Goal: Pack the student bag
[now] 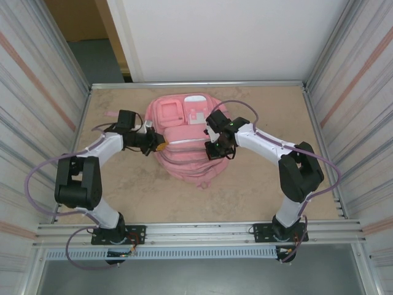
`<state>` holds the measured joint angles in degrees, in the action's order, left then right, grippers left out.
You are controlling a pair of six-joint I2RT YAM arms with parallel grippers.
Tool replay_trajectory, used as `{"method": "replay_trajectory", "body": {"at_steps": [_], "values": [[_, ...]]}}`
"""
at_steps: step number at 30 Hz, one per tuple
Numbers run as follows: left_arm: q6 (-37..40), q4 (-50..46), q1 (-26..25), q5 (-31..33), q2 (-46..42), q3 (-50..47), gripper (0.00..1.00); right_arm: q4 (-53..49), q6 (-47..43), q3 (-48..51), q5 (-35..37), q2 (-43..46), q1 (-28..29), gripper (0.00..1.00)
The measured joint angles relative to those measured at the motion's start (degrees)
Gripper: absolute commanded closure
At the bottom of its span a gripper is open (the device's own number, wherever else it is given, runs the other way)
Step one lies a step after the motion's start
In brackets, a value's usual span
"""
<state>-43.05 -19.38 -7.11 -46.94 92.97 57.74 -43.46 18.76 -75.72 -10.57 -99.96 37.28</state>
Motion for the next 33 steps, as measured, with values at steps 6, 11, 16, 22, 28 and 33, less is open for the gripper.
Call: {"method": "replay_trajectory", "body": {"at_steps": [6, 11, 16, 22, 28, 33], "values": [[0.68, -4.2, 2.75, 0.33, 6.8, 9.7, 0.74, 2.05, 0.39, -1.53, 0.11, 0.09, 3.02, 1.0], [-3.21, 1.42, 6.67, 2.16, 1.81, 4.68, 0.61, 0.33, 2.73, -4.94, -0.74, -1.36, 6.69, 1.0], [-5.86, 1.75, 4.96, 5.31, -10.75, -4.48, 0.58, 1.36, 5.11, -7.78, -3.08, -3.89, 9.84, 1.0], [-9.33, 2.64, -4.5, 7.85, -12.5, -7.78, 0.56, 3.56, 8.31, -9.03, -4.02, -5.7, 12.63, 1.0], [-13.97, 4.39, -10.43, 12.41, -12.17, -9.88, 0.68, 5.2, 10.93, -9.05, -2.73, -6.03, 15.3, 1.0], [-16.94, 5.73, -9.99, 13.94, -12.2, -11.63, 1.0, 5.29, 11.91, -9.14, -0.9, -7.13, 16.48, 1.0]]}}
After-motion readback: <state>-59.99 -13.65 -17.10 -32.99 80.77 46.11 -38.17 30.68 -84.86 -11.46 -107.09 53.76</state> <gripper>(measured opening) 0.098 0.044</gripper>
